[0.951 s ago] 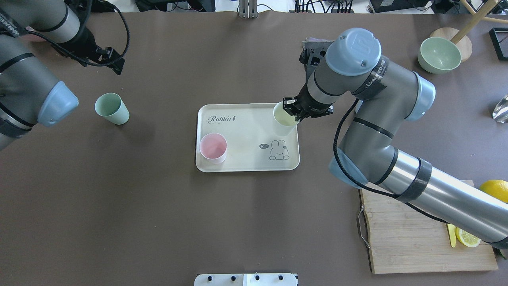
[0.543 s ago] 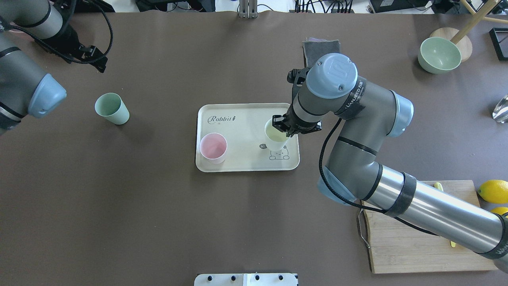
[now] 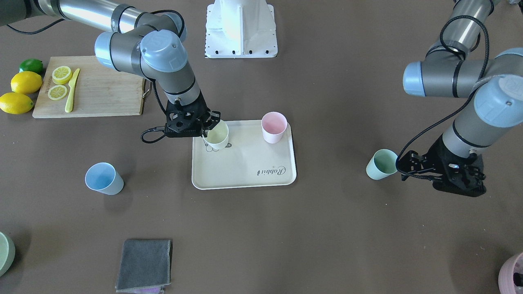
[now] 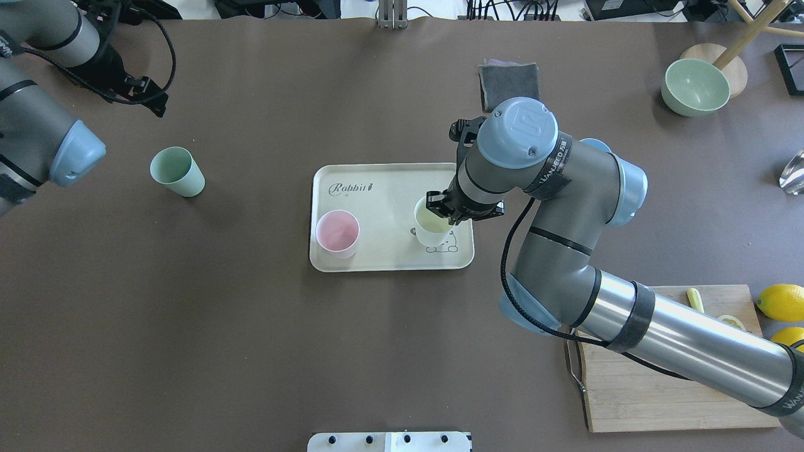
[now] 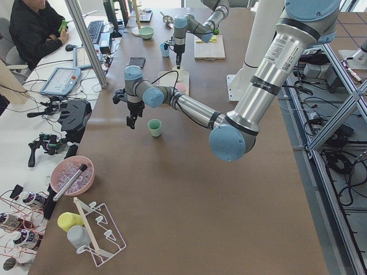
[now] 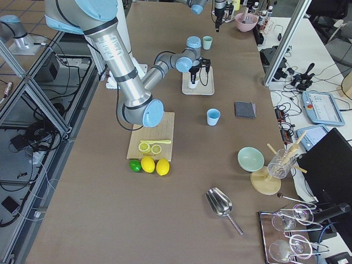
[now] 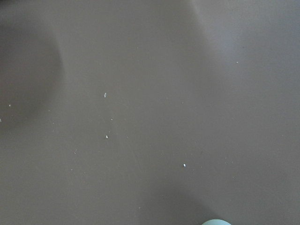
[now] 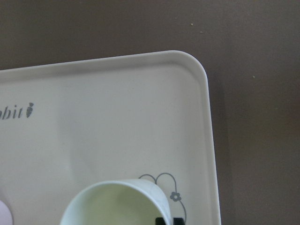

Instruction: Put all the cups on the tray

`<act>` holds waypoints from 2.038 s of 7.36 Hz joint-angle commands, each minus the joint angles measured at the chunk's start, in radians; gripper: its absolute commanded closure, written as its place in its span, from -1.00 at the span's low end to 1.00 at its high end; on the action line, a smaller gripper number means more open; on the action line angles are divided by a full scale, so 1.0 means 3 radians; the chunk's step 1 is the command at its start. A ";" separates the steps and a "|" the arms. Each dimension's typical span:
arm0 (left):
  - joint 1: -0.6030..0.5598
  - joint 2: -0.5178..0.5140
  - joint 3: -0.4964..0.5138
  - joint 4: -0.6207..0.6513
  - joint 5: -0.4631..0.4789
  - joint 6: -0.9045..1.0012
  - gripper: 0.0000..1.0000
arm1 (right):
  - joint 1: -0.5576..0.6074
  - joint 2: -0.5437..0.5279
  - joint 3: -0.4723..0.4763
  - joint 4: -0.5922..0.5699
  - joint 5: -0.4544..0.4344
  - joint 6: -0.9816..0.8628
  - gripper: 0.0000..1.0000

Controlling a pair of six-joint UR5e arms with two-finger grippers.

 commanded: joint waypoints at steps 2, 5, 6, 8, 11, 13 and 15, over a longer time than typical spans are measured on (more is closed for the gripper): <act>0.0176 0.0405 -0.0120 -0.0518 -0.0004 -0.0298 -0.96 | 0.0076 -0.0003 0.0131 -0.0025 0.0011 -0.0001 -1.00; 0.0309 0.0612 -0.0294 -0.0597 -0.0025 -0.0517 -0.96 | 0.0280 -0.0018 0.0244 -0.0051 0.0216 -0.0001 -1.00; 0.0497 0.0591 -0.0264 -0.0652 0.0006 -0.0661 -0.95 | 0.0367 -0.0058 0.0274 -0.0051 0.0302 -0.0011 -1.00; 0.0561 0.0515 -0.0197 -0.0658 0.0021 -0.0693 -0.22 | 0.0470 -0.0125 0.0356 -0.0056 0.0415 -0.0026 -1.00; 0.0530 0.0469 -0.0212 -0.0658 0.0021 -0.0667 1.00 | 0.0567 -0.0156 0.0351 -0.0056 0.0457 -0.0057 -1.00; 0.0377 0.0341 -0.0227 -0.0546 -0.0025 -0.0698 1.00 | 0.0613 -0.0156 0.0351 -0.0056 0.0487 -0.0062 -1.00; 0.0228 0.0122 -0.0532 0.0090 -0.0244 -0.0718 1.00 | 0.0781 -0.0242 0.0361 -0.0056 0.0619 -0.0179 -1.00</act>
